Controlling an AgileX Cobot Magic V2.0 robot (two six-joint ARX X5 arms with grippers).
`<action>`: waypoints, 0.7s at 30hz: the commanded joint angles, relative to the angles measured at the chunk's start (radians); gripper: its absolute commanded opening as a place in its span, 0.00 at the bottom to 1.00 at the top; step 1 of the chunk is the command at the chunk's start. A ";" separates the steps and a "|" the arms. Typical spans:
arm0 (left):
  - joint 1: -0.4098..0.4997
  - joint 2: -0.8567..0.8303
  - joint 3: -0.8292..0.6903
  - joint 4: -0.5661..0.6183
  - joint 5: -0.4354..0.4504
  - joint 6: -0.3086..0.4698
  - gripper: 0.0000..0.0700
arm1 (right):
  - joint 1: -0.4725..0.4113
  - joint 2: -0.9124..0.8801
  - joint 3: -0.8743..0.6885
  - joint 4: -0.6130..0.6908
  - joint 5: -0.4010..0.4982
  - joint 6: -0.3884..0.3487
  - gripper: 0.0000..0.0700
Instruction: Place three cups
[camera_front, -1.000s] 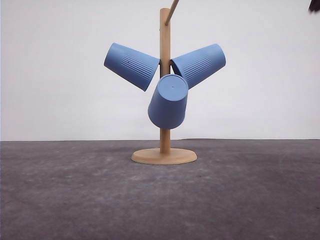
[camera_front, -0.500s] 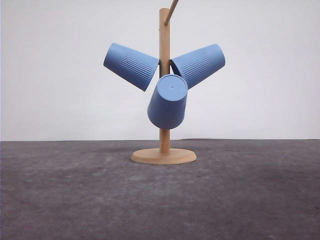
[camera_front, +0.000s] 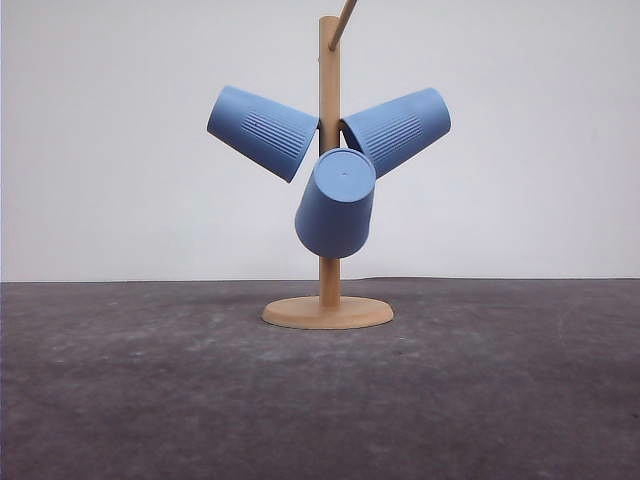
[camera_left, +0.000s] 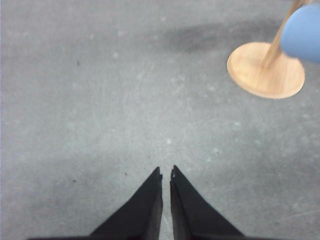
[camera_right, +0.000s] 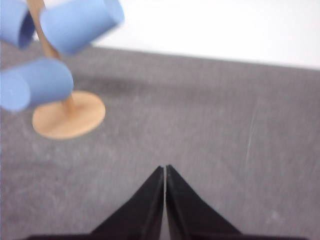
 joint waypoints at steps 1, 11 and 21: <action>-0.002 -0.006 -0.007 0.021 0.001 -0.003 0.00 | 0.004 -0.001 -0.019 0.014 0.001 0.056 0.00; -0.002 -0.007 -0.010 0.019 0.002 -0.029 0.00 | 0.004 0.023 -0.037 0.031 0.001 0.127 0.00; -0.003 -0.034 -0.017 0.019 -0.004 -0.021 0.00 | 0.004 0.023 -0.037 0.032 0.001 0.127 0.00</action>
